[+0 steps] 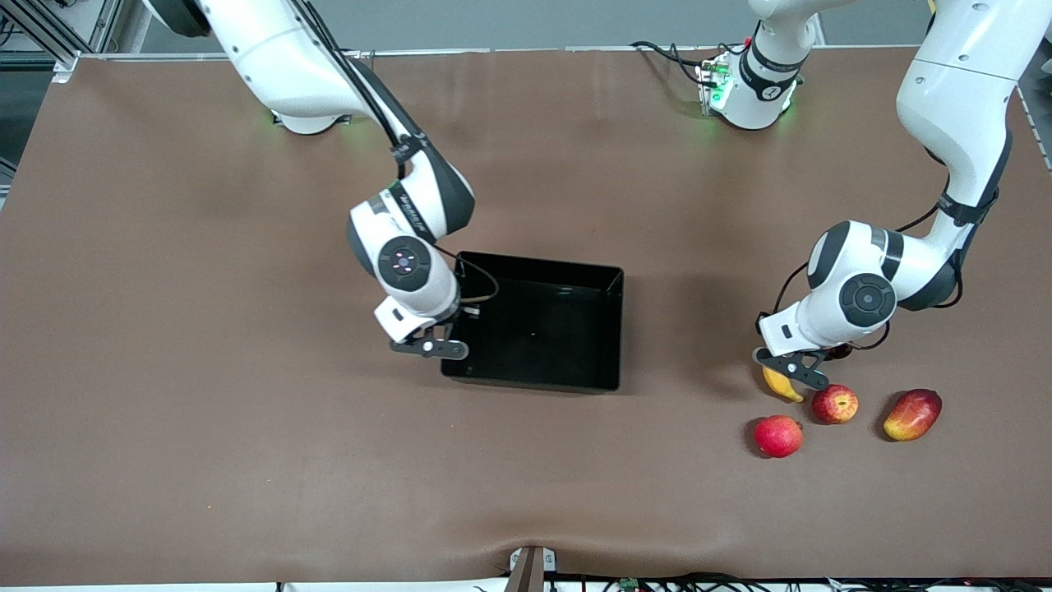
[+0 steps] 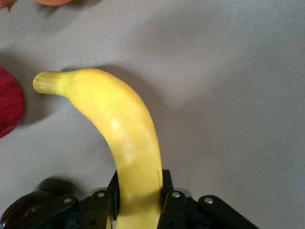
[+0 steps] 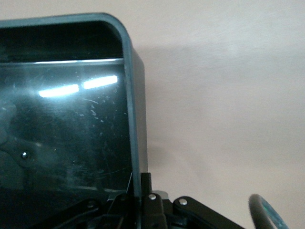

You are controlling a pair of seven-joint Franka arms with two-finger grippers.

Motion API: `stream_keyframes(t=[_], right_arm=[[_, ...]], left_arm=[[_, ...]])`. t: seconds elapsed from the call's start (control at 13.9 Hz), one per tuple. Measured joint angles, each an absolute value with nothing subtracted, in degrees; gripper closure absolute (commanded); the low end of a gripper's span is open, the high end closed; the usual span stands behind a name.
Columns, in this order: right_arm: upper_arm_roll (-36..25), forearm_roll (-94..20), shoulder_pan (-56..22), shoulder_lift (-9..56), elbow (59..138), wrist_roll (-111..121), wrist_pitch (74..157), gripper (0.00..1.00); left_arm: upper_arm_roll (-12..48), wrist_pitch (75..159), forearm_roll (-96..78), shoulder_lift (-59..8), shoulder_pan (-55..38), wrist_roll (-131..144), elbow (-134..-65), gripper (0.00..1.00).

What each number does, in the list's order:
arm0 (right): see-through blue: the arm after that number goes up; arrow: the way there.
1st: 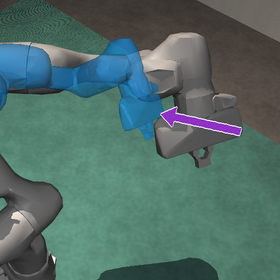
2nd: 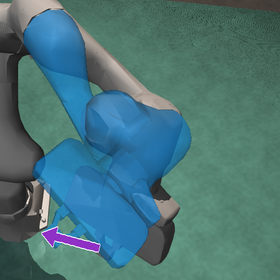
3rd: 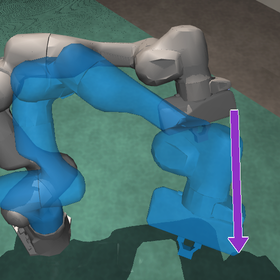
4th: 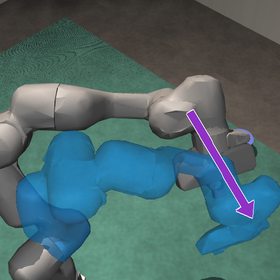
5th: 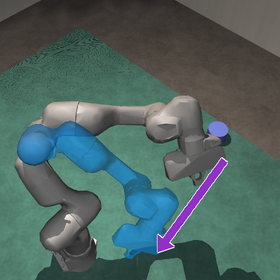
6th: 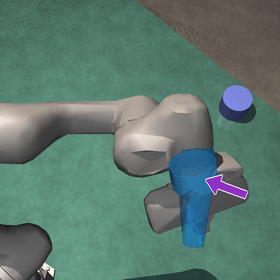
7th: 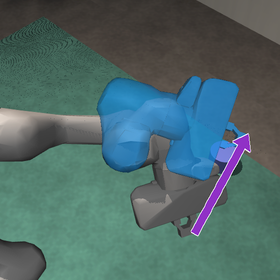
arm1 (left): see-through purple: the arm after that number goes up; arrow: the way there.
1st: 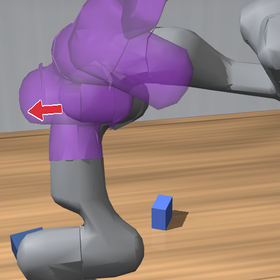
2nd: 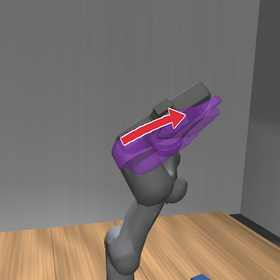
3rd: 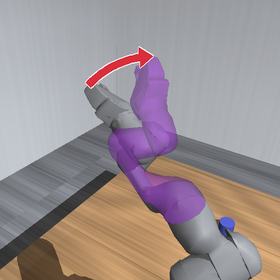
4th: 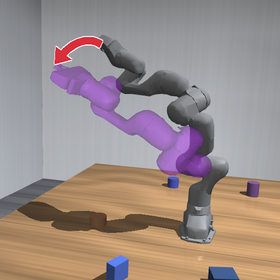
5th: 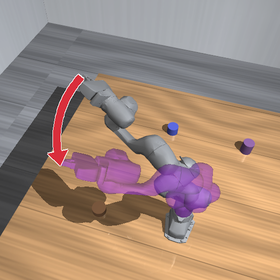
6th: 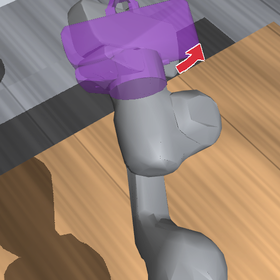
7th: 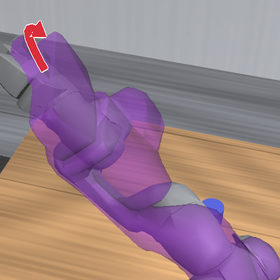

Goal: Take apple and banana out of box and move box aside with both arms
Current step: 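Carry the banana toward the fruits while the right gripper drags the tray away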

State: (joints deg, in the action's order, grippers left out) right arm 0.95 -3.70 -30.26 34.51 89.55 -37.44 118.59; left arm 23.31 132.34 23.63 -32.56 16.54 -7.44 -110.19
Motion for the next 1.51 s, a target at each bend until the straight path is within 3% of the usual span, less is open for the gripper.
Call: stream_keyframes(t=[0.43, 0.65, 0.94, 1.08, 1.15, 1.22, 1.29, 1.51], right_arm=[[0.63, -3.1, -21.2, 24.08, 89.29, -36.15, 104.17, 1.0], [0.38, -2.9, -12.67, 21.93, 89.65, -26.3, 99.43, 1.0], [0.16, -2.84, -0.03, 21.54, 91.23, -11.81, 98.53, 1.0], [0.14, -2.81, 5.57, 21.55, 94.76, -4.23, 102.93, 1.0], [0.11, -2.8, 8.59, 21.61, 97.62, 0.46, 106.87, 1.0], [0.09, -2.78, 11.88, 21.74, 100.91, 5.65, 111.35, 1.0], [0.07, -2.78, 15.12, 21.93, 104.04, 10.55, 115.68, 1.0], [0.1, -2.77, 21.26, 22.61, 110.15, 19.09, 124.36, 1.0]], left_arm=[[23.1, 132.6, 24.11, -32.56, 16.85, -7.44, -110.78, 1.0], [23.02, 132.65, 25.95, -32.56, 18.31, -7.44, -110.88, 1.0], [23.02, 133.26, 26.01, -32.58, 19.2, -7.45, -111.22, 1.0], [23.02, 134.27, 26.01, -32.78, 19.26, -7.45, -111.36, 1.0], [23.02, 134.93, 26.01, -33.01, 19.29, -7.45, -111.41, 0.77], [23.02, 135.43, 26.01, -33.27, 19.33, -7.45, -111.41, 0.31], [23.02, 135.69, 26.01, -33.31, 19.39, -7.45, -111.41, 0.0], [23.05, 136.31, 26.01, -33.31, 19.63, -7.45, -111.08, 0.0]])
